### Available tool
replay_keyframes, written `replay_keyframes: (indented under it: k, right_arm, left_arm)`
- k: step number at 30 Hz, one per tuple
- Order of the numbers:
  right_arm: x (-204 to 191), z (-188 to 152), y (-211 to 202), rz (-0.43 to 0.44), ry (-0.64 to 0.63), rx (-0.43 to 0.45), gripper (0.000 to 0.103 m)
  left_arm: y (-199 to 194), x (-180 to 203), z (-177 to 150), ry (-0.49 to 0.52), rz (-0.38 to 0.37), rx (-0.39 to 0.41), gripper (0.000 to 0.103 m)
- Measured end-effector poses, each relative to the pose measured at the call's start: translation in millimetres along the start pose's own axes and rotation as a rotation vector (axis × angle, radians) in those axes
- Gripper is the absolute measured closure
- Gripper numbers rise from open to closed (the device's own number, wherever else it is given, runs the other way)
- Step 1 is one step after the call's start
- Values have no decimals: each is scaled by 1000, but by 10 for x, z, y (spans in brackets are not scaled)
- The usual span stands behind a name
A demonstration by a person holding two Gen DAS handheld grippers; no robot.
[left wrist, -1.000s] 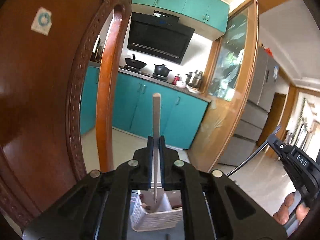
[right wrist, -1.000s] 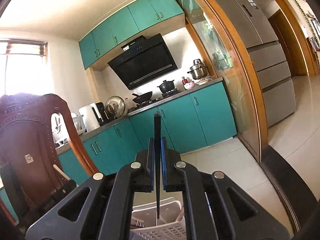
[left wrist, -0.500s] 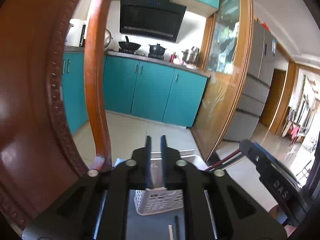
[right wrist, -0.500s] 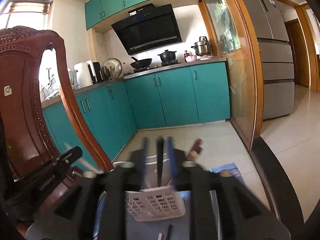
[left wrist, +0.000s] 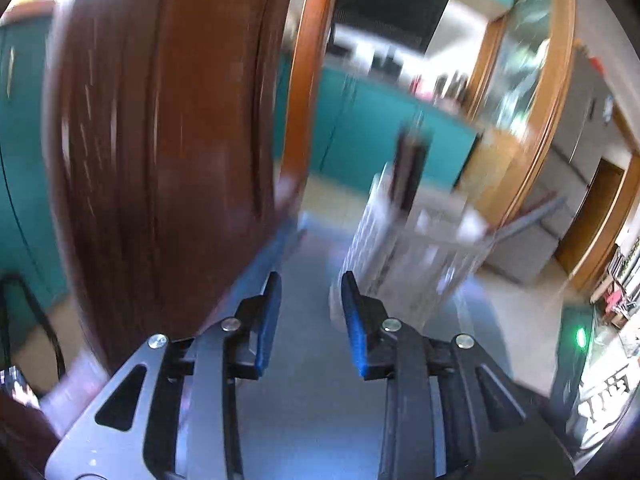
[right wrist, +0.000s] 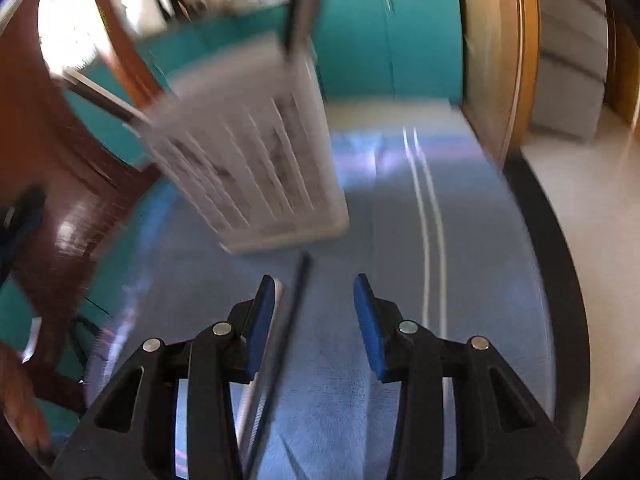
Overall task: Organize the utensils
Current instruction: 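Open both grippers to drop the chopsticks into the white holder, then lower right gripper onto a black chopstick while left approaches a light wood chopstick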
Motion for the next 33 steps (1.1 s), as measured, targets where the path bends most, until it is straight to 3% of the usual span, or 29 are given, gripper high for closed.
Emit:
replay_keyframes:
  k: [4,12,13,15,18,26,33]
  right_arm:
    - [-110,3,270,-25,-21,-26,62]
    - [-326,-170,560,-113,-129,-43,63]
    - [-327,-176,556,-119,-135,-38,64]
    - [-331,-187,548,-134,-152,-47,77]
    - [-267,-207,504,-135,-118,-68,86]
    - [74,-403,242,-77,-31,-150,89]
    - [325,-402,176,-78,62,-164,89]
  left_arm:
    - [106,-26,-159,40,21,-74,63]
    - [212,31,-263,58,24,-126,58]
    - [234,42,-276,63,24,-131,58]
    - [263,61,-318,70,26,-141,57]
    - [342,112,-389,82,23,-170,57]
    - [485,199,-603,105,3,-240,52]
    - [662,342,-903,149,-22,-341,49]
Point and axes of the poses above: each gripper's, at about its wrist camera, not at the fingertips, and y roughly the way its jaws point, x to its right, z to its top, the point moved 9 cm from there along y, roughly the way its jaws point, and after that the axes turned 4 degrees about x, right-handed, at the moved point
